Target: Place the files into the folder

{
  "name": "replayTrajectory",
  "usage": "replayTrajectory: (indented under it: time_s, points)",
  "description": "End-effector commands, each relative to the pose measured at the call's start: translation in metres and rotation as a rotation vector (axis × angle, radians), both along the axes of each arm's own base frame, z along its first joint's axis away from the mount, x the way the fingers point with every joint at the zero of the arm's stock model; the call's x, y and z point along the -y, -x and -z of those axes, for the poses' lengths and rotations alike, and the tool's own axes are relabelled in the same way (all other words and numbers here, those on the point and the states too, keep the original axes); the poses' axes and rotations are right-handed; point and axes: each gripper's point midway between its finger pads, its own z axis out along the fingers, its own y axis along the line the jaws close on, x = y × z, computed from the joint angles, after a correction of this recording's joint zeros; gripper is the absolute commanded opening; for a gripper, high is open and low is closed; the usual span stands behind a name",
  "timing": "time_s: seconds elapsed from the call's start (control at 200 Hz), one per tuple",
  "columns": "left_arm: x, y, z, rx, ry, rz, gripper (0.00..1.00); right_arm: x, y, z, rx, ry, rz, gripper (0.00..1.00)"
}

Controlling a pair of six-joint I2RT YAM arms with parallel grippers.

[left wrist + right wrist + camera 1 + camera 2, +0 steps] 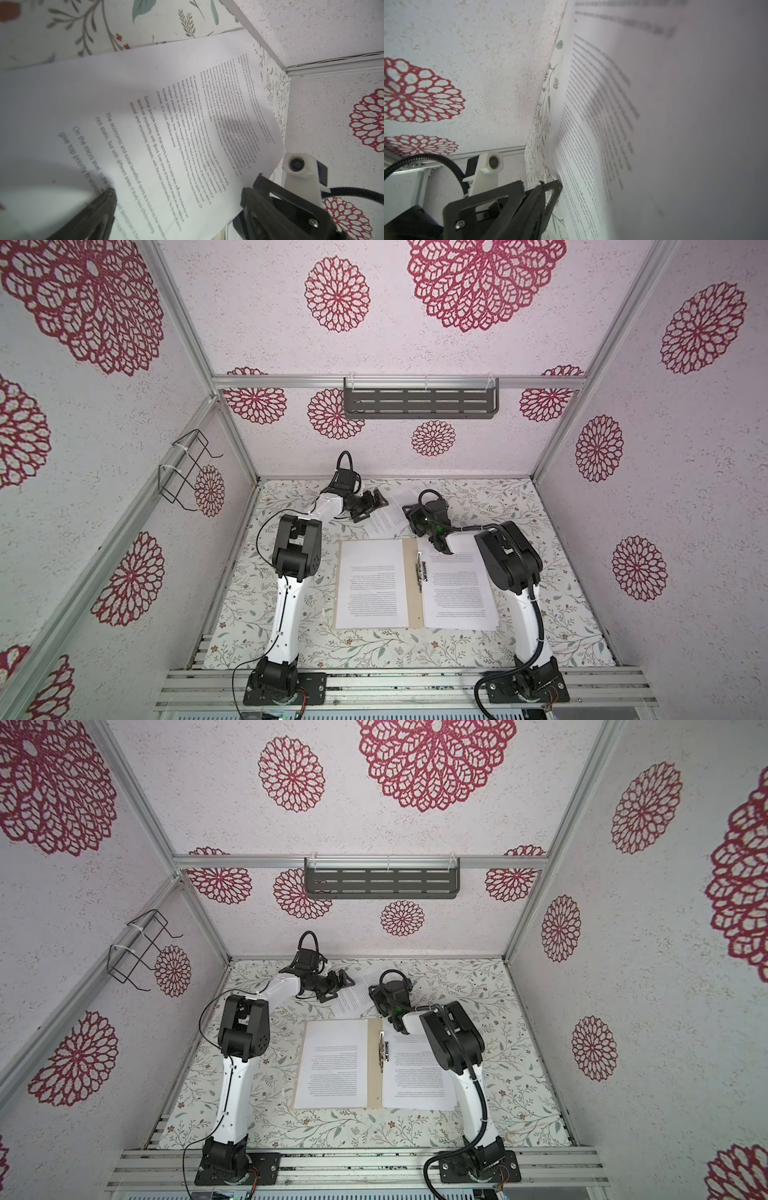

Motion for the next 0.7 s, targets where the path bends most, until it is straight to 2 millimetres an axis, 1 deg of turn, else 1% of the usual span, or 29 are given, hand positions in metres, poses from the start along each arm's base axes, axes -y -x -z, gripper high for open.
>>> replayTrajectory:
  time_s: [0.0, 0.065, 0.09, 0.175, 0.25, 0.31, 0.37, 0.41, 0.455, 0.535, 0.57, 0.575, 0.59, 0.595, 0.615, 0.635, 0.65, 0.695]
  points:
    - [-0.012, 0.044, 0.067, -0.244, -0.057, -0.024, 0.98, 0.005, -0.004, -0.024, 0.037, -0.022, 0.054, 0.34]
    - [-0.014, 0.039, 0.060, -0.232, -0.041, -0.032, 0.98, 0.006, -0.004, -0.026, 0.043, -0.016, 0.059, 0.28]
    - [-0.014, 0.037, 0.055, -0.223, -0.032, -0.029, 0.97, 0.006, -0.004, -0.026, 0.045, -0.014, 0.060, 0.23]
    - [-0.013, 0.029, 0.038, -0.199, -0.006, -0.017, 0.98, 0.006, -0.006, -0.029, 0.054, -0.014, 0.058, 0.00]
    - [-0.012, 0.019, 0.010, -0.149, 0.027, 0.004, 0.98, 0.002, -0.009, -0.038, 0.081, -0.006, 0.043, 0.00]
    - [-0.010, 0.010, -0.027, -0.077, 0.065, 0.024, 0.98, 0.003, -0.013, -0.048, 0.113, 0.012, 0.037, 0.00]
    - [-0.009, 0.004, -0.072, 0.015, 0.076, 0.040, 0.97, 0.000, -0.016, -0.067, 0.158, 0.036, 0.014, 0.00]
    - [-0.010, 0.003, -0.104, 0.080, 0.071, 0.048, 0.97, -0.003, -0.018, -0.081, 0.188, 0.063, -0.013, 0.00]
    - [-0.013, 0.007, -0.138, 0.138, 0.072, 0.047, 0.97, -0.006, -0.019, -0.095, 0.216, 0.105, -0.052, 0.00]
    - [-0.024, 0.023, -0.189, 0.231, 0.049, 0.005, 0.97, -0.007, -0.019, -0.128, 0.269, 0.187, -0.109, 0.00]
    - [-0.030, 0.032, -0.205, 0.269, 0.038, -0.024, 0.97, -0.004, -0.018, -0.139, 0.276, 0.234, -0.122, 0.00]
    - [-0.031, 0.034, -0.210, 0.280, 0.040, -0.027, 0.97, -0.004, -0.017, -0.141, 0.278, 0.239, -0.125, 0.00]
    - [-0.033, 0.039, -0.213, 0.285, 0.038, -0.036, 0.97, -0.003, -0.017, -0.148, 0.289, 0.256, -0.129, 0.00]
    - [-0.035, 0.042, -0.223, 0.307, 0.040, -0.042, 0.97, -0.002, -0.016, -0.149, 0.286, 0.265, -0.131, 0.00]
    - [-0.040, 0.051, -0.238, 0.338, 0.040, -0.060, 0.97, 0.000, -0.015, -0.153, 0.282, 0.288, -0.138, 0.00]
    - [-0.045, 0.058, -0.247, 0.356, 0.038, -0.076, 0.97, 0.003, -0.014, -0.155, 0.271, 0.310, -0.143, 0.00]
    - [-0.048, 0.064, -0.250, 0.363, 0.035, -0.085, 0.97, 0.005, -0.012, -0.160, 0.269, 0.324, -0.150, 0.00]
    - [-0.056, 0.082, -0.270, 0.408, 0.043, -0.109, 0.97, 0.010, -0.009, -0.172, 0.275, 0.355, -0.177, 0.00]
